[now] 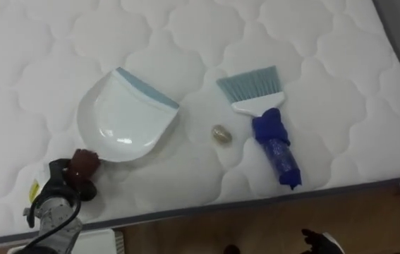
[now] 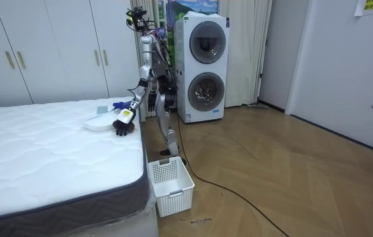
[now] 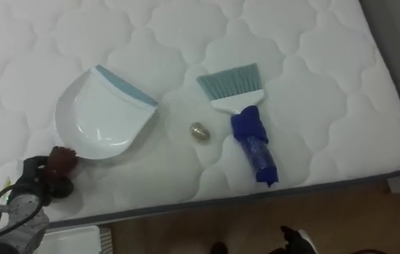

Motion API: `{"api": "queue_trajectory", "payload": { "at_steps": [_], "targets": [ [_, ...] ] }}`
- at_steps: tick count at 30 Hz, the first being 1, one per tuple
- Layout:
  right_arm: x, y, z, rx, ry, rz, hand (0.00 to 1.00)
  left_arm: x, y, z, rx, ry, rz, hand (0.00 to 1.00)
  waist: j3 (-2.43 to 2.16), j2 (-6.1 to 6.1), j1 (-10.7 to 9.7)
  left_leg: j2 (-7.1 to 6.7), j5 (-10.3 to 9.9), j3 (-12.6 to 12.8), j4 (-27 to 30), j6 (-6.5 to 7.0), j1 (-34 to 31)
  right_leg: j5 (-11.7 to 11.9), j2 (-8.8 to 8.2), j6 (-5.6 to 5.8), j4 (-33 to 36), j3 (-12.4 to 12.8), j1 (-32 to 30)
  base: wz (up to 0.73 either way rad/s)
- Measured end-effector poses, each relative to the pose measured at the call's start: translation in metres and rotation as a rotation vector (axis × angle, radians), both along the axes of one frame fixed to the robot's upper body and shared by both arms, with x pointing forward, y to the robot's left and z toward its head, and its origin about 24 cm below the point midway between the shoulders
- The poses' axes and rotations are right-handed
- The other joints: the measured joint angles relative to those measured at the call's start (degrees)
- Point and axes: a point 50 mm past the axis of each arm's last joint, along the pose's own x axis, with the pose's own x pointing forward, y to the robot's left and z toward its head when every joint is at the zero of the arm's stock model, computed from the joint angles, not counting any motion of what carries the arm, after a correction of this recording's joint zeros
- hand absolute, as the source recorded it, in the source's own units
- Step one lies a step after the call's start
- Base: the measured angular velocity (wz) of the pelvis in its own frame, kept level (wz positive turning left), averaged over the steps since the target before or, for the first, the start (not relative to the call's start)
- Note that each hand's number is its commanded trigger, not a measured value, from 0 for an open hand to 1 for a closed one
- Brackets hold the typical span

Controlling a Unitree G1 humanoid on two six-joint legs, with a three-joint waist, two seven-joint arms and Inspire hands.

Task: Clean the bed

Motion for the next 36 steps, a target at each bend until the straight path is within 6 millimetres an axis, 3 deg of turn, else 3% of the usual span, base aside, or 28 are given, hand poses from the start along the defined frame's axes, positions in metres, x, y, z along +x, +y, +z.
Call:
{"api": "queue_trajectory", "payload": {
  "at_steps": [6,22,26,31,36],
  "targets": [
    [0.008,0.003,0.002,0.011,-0.020,0.001,0.00,-0.001,-0.005,-0.004,-0.010,0.048,-0.008,1.00,0.03,-0.26,-0.8,0.04,-0.1,0.0,1.9,0.26,-2.9,0.0,-0.58,0.00,1.0,-0.8,-2.2,0.04],
    [0.014,0.005,0.004,0.029,-0.037,-0.021,0.00,-0.001,-0.008,-0.006,-0.013,0.070,-0.002,1.00,0.01,0.17,-0.6,0.20,-0.1,0.0,2.3,0.26,-3.9,0.0,-0.46,-0.01,0.9,-0.3,-3.3,-0.01],
    [0.017,0.004,0.005,0.085,-0.080,-0.145,0.00,0.001,-0.010,-0.005,0.002,0.064,-0.022,1.00,0.52,1.27,-0.7,0.33,-0.1,0.1,3.0,0.26,-4.2,0.0,-0.85,0.01,1.9,-0.9,-3.7,0.00],
    [0.029,-0.002,0.012,0.149,-0.177,-0.367,0.00,0.006,-0.010,0.000,0.072,0.040,-0.066,1.00,0.46,1.77,-0.7,0.35,-0.1,0.1,4.1,0.26,-6.7,0.0,-1.12,0.01,5.6,0.0,-7.7,-0.04],
    [0.035,-0.022,0.021,0.215,-0.330,-0.732,0.00,0.008,-0.007,0.005,0.196,0.005,-0.136,1.00,0.42,1.86,-1.1,0.38,-0.1,0.2,5.6,0.26,-7.7,0.0,-1.60,0.00,6.1,-0.1,-8.2,0.00]
  ]
}}
